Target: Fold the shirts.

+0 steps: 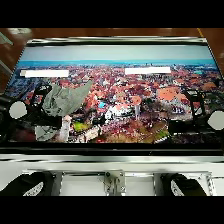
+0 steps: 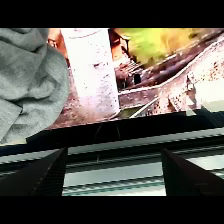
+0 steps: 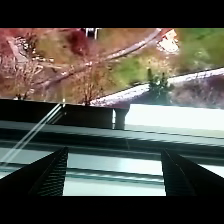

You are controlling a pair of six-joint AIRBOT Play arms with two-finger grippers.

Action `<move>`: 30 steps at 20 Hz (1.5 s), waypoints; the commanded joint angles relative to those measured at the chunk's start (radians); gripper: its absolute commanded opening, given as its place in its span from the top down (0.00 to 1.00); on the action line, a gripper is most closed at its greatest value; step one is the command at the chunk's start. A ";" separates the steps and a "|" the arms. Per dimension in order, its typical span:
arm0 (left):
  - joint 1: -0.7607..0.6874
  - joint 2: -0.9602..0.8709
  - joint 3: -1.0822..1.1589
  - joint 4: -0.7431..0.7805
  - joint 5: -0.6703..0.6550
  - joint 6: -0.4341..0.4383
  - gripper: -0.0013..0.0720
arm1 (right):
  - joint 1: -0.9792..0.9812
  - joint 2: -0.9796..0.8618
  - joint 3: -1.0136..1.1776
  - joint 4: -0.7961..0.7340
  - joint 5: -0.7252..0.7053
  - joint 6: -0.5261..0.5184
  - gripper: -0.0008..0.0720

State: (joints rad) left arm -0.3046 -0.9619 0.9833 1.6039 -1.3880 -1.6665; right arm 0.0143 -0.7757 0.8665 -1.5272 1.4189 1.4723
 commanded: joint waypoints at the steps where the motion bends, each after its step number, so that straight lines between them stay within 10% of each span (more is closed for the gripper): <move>1: 0.001 0.001 0.000 0.000 0.000 0.000 0.04 | 0.000 0.001 0.000 0.000 -0.003 0.000 0.04; 17: 0.001 0.000 -0.001 -0.008 0.060 -0.008 0.04 | 0.000 0.000 0.000 0.131 -0.303 0.069 0.04; 22: 0.002 -0.012 0.000 -0.010 0.304 -0.007 0.18 | 0.000 0.000 0.000 0.160 -0.182 0.069 0.04; 24: 0.037 -0.063 0.018 0.046 0.370 -0.050 0.02 | 0.000 0.000 -0.001 0.185 -0.108 0.078 0.04; 30: 0.270 -0.473 0.295 -0.015 0.313 -0.048 0.01 | 0.000 0.000 0.000 0.255 -0.005 0.080 0.04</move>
State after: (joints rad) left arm -0.1173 -1.2625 1.1606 1.6146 -1.0599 -1.7134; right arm 0.0143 -0.7761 0.8665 -1.3102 1.3636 1.5505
